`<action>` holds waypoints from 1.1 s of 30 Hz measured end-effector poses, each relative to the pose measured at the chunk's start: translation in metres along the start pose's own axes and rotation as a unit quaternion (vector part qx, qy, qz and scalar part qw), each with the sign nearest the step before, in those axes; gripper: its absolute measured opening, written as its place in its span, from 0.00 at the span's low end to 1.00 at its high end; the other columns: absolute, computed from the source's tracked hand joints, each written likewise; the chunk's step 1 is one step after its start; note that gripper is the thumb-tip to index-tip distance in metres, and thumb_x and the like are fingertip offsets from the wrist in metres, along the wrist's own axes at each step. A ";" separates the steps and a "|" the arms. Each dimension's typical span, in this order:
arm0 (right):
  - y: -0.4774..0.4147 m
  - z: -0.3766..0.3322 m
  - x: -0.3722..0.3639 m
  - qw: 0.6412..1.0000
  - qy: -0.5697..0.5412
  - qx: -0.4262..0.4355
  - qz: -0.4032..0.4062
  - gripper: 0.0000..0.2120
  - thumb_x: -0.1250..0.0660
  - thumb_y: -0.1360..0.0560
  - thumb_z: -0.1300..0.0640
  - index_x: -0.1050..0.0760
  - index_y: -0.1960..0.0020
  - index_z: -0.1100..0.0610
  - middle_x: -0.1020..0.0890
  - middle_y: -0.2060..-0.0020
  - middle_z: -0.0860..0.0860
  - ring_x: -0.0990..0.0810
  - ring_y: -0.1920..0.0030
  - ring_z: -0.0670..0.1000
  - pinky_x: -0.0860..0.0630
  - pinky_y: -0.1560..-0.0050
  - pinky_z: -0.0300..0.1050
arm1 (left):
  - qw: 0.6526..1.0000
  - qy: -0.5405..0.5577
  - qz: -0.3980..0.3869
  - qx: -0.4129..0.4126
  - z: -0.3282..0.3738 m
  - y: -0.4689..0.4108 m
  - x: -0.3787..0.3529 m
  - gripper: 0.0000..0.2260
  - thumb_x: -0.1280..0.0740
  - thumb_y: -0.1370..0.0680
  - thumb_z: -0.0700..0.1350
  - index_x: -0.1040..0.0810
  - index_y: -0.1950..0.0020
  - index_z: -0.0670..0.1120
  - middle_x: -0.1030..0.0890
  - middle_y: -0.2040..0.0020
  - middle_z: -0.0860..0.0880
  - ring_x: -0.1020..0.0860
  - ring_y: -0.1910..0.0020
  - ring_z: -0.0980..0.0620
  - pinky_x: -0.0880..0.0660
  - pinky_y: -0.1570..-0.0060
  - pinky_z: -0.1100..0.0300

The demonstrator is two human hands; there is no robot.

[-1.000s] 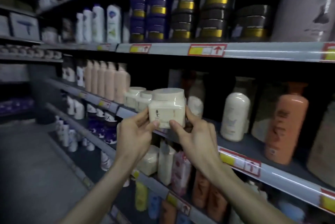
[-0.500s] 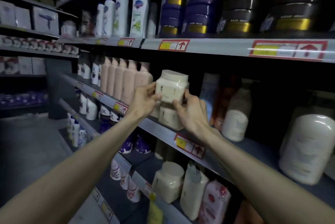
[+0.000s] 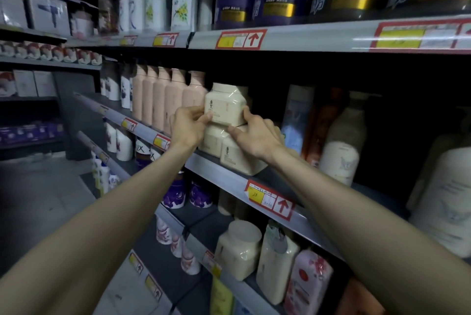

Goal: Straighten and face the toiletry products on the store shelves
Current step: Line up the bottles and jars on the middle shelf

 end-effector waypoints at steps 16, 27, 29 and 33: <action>0.061 0.022 0.002 0.991 -0.074 0.008 0.110 0.31 0.26 0.25 0.49 0.32 0.27 0.56 0.24 0.31 0.54 0.23 0.35 0.61 0.26 0.39 0.53 | 0.975 -0.199 -0.087 0.050 -0.046 0.027 -0.025 0.33 0.22 0.31 0.56 0.31 0.30 0.53 0.22 0.36 0.48 0.25 0.34 0.45 0.26 0.35 0.42; 0.076 0.027 0.022 0.991 0.058 0.014 0.123 0.23 0.31 0.20 0.47 0.30 0.31 0.59 0.20 0.37 0.59 0.20 0.42 0.64 0.26 0.51 0.53 | 0.977 -0.205 -0.030 0.040 -0.040 0.030 -0.033 0.32 0.22 0.31 0.57 0.31 0.34 0.46 0.23 0.41 0.41 0.23 0.40 0.38 0.24 0.41 0.46; 0.077 0.025 0.023 0.991 0.061 0.016 0.122 0.23 0.31 0.21 0.47 0.29 0.32 0.59 0.20 0.37 0.59 0.20 0.42 0.64 0.25 0.50 0.53 | 0.978 -0.203 -0.039 0.041 -0.041 0.028 -0.030 0.33 0.21 0.34 0.59 0.28 0.37 0.46 0.21 0.43 0.43 0.22 0.42 0.40 0.21 0.43 0.47; 0.077 0.025 0.022 0.991 0.052 0.020 0.119 0.24 0.29 0.22 0.45 0.29 0.34 0.59 0.20 0.38 0.57 0.20 0.42 0.63 0.24 0.49 0.53 | 0.976 -0.209 -0.057 0.032 -0.042 0.026 -0.020 0.34 0.20 0.40 0.63 0.26 0.41 0.49 0.18 0.47 0.48 0.20 0.47 0.45 0.21 0.51 0.54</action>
Point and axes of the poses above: each hand's wrist, its own y-axis away from the middle knuckle, its own x-axis out of the back of the hand, z = x × y, the point moved 9 cm from there along -y, towards the middle knuckle
